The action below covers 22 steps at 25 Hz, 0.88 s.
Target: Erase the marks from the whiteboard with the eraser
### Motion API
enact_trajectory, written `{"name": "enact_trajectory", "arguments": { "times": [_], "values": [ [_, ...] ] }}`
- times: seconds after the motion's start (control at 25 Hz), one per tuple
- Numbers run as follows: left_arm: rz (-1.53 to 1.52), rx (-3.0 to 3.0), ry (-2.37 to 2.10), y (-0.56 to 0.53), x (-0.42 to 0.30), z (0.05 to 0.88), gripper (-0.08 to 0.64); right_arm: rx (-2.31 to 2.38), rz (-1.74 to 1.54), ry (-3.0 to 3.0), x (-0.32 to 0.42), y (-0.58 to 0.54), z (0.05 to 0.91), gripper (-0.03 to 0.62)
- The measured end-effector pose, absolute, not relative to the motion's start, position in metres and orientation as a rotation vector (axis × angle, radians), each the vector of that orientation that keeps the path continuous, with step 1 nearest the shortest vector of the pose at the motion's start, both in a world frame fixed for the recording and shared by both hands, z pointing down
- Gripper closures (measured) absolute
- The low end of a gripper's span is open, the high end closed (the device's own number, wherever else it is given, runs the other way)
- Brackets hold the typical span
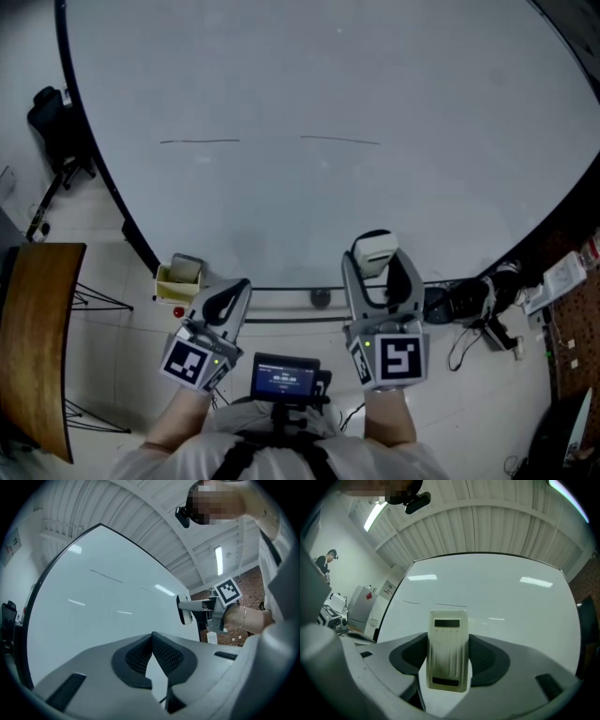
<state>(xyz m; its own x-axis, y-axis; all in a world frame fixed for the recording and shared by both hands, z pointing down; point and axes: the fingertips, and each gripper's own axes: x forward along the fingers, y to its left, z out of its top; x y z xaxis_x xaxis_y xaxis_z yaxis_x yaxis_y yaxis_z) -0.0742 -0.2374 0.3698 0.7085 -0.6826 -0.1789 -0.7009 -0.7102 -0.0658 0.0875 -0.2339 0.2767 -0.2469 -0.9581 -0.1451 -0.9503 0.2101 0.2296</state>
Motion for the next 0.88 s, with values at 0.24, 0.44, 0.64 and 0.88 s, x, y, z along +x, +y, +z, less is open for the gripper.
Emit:
{"name": "enact_trajectory", "arguments": {
  "times": [0.24, 0.44, 0.64, 0.88],
  "values": [
    [0.225, -2.780, 1.175, -0.221, -0.055, 0.364, 0.554, 1.860, -0.376, -2.460, 0.100, -0.197, 0.296, 0.334],
    [0.216, -2.749, 1.184, -0.192, -0.024, 0.357, 0.554, 1.821, -0.334, -2.495, 0.124, -0.168, 0.305, 0.334],
    [0.250, -2.734, 1.224, -0.148, 0.011, 0.353, 0.554, 1.779, -0.311, -2.529, 0.159, -0.130, 0.311, 0.334],
    [0.267, -2.665, 1.290, -0.106, 0.010, 0.364, 0.554, 1.680, -0.245, -2.581, 0.164, -0.094, 0.336, 0.333]
  ]
}}
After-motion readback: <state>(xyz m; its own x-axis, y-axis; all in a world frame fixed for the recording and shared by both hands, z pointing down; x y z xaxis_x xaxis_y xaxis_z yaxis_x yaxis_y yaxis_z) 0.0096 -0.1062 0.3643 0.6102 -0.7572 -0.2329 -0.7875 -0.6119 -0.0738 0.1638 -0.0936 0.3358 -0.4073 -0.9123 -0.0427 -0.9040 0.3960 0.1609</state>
